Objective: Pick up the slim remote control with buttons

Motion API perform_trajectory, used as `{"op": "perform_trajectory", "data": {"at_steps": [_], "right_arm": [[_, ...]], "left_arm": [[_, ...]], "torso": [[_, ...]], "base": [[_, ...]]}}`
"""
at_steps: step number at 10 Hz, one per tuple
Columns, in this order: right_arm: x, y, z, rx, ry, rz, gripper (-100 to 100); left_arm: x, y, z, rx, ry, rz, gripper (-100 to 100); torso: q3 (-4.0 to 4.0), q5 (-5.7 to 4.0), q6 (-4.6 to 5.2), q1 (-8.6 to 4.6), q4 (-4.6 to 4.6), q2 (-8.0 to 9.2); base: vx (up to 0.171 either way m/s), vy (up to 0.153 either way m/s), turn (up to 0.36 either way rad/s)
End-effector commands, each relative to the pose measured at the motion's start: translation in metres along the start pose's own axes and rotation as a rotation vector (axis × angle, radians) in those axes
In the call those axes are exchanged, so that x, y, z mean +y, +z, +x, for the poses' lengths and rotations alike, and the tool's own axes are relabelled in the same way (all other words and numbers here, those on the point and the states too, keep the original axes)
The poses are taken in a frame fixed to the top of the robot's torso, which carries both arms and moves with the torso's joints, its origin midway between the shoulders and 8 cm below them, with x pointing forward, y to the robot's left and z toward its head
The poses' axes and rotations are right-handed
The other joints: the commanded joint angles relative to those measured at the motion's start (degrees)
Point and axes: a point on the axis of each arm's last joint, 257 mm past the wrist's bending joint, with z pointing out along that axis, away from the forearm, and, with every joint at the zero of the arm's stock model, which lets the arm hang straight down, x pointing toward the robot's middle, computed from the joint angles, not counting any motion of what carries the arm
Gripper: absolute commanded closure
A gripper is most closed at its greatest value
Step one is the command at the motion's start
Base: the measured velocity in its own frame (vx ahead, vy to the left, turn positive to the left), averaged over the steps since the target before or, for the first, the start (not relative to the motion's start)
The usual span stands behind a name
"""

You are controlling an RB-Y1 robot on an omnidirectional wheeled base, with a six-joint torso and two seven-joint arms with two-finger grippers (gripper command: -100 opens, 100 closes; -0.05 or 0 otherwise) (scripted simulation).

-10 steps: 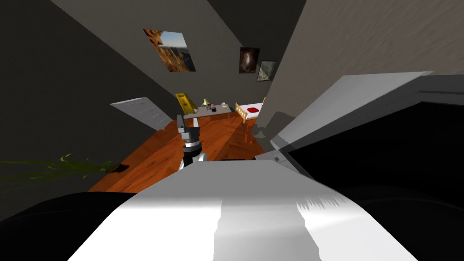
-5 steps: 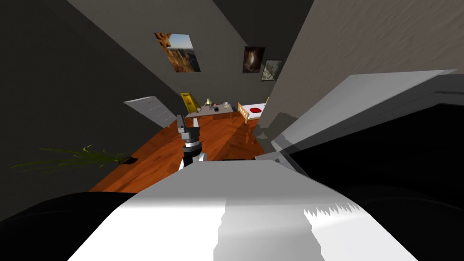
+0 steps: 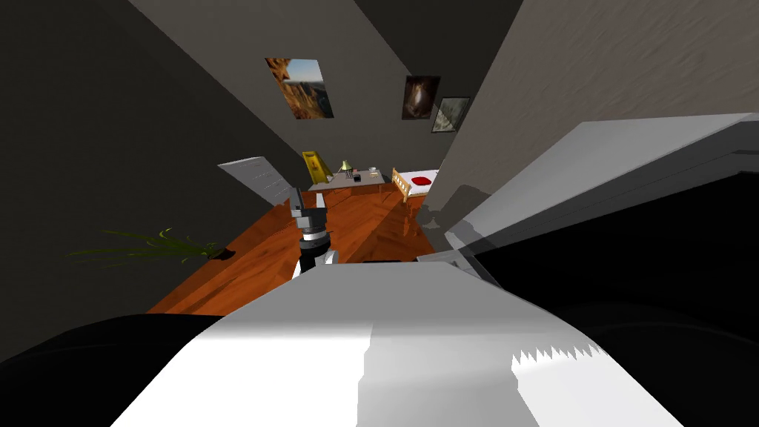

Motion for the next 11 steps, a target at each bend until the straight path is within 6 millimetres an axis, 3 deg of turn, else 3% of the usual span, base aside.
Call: {"op": "perform_trajectory", "data": {"at_steps": [1, 3, 4, 5, 6, 10, 11], "right_arm": [[0.002, 0.001, 0.025, 0.053, 0.015, -0.009, -100], [0.006, 0.002, 0.035, 0.075, 0.023, -0.015, -100], [0.004, -0.001, 0.028, 0.063, 0.018, -0.011, -100], [0.004, -0.001, 0.029, 0.065, 0.02, -0.012, 0], [0.009, 0.006, 0.034, 0.065, 0.028, -0.011, -100], [0.017, 0.017, 0.041, 0.066, 0.04, -0.01, -100], [0.017, 0.017, 0.041, 0.066, 0.039, -0.009, 100]], "left_arm": [[0.0, 0.0, 0.0, 0.0, 0.0, 0.0, 0], [0.0, 0.0, 0.0, 0.0, 0.0, 0.0, 0], [0.0, 0.0, 0.0, 0.0, 0.0, 0.0, 0], [0.0, 0.0, 0.0, 0.0, 0.0, 0.0, 0], [0.0, 0.0, 0.0, 0.0, 0.0, 0.0, 0], [0.0, 0.0, 0.0, 0.0, 0.0, 0.0, 0], [0.0, 0.0, 0.0, 0.0, 0.0, 0.0, 0]], "torso": [[0.0, 0.0, 0.0, 0.0, 0.0, 0.0], [0.01, -0.02, 0.02, -0.06, 0.01, 0.01], [0.01, -0.01, 0.02, -0.05, 0.0, 0.01], [-0.01, -0.01, 0.02, 0.0, 0.0, -0.02], [-0.03, 0.01, 0.02, 0.05, -0.01, -0.05], [0.0, -0.26, 0.02, -0.3, 0.03, -0.03], [0.02, -0.3, 0.02, -0.38, 0.04, -0.01]], "base": [[-0.023, -0.038, 0.157], [-0.02, -0.033, 0.047], [-0.009, -0.016, 0.013], [0.0, 0.0, 0.0], [0.003, -0.018, 0.064], [-0.003, -0.029, 0.049], [0.0, 0.0, 0.0]]}}
